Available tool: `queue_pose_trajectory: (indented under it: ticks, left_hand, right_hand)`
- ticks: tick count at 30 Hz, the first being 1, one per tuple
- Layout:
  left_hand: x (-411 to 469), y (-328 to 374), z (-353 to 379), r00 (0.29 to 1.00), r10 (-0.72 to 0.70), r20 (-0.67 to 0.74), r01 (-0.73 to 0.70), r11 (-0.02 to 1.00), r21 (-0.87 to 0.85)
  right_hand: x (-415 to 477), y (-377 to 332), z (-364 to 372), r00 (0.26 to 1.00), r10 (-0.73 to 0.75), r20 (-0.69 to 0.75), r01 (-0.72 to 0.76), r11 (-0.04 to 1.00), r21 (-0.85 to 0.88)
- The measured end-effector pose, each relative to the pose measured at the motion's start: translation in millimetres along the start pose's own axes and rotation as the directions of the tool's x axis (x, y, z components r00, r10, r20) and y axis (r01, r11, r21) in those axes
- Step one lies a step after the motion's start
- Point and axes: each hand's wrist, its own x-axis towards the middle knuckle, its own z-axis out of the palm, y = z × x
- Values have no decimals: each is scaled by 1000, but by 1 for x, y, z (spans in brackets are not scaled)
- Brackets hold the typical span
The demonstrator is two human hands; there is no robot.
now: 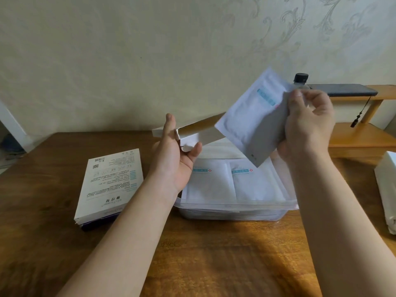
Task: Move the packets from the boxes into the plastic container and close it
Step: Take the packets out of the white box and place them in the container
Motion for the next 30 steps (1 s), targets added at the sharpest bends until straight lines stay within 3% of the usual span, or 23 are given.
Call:
queue_pose_trajectory:
  ticks: [3, 7, 11, 14, 16, 19, 21, 23, 25, 28, 30]
  left_hand:
    - [0, 0, -1, 1000, 13, -10, -14, 1000, -19]
    - [0, 0, -1, 999, 31, -5, -32, 999, -29]
    - [-2, 0, 0, 999, 39, -6, -39, 999, -18]
    - [-2, -1, 0, 999, 43, -10, -43, 999, -8]
    - [-2, -1, -1, 999, 44, -13, -44, 999, -1]
    - [-2, -1, -1, 999, 43, -16, -43, 999, -6]
    - [-2, -1, 0, 999, 42, -19, -42, 999, -3]
    - [-2, -1, 0, 999, 41, -21, -41, 999, 7]
    - [-3, -1, 0, 999, 38, -22, -38, 999, 20]
    - [-4, -2, 0, 999, 36, -23, -35, 999, 29]
    - [-4, -2, 0, 999, 34, -19, -34, 999, 32]
  right_hand:
    - [2, 2, -6, 979, 131, 155, -97, 973, -208]
    - [1, 5, -12, 898, 269, 349, -71, 870, -487]
    - [-6, 13, -13, 838, 358, 412, 86, 658, -748]
    - [-10, 14, -10, 830, 367, 420, 212, 489, -846]
    - [-11, 14, -9, 817, 359, 451, 326, 356, -875]
    - [-13, 16, -8, 815, 313, 489, 494, 69, -867]
    - [-18, 15, -5, 804, 289, 520, 553, -41, -832]
    - [-24, 10, -2, 758, 330, 562, 608, -46, -793]
    - [-33, 4, 2, 672, 478, 565, 645, -4, -764]
    - [-47, -5, 5, 503, 716, 485, 714, -27, -700]
    - [-49, -4, 6, 463, 778, 424, 740, -76, -669]
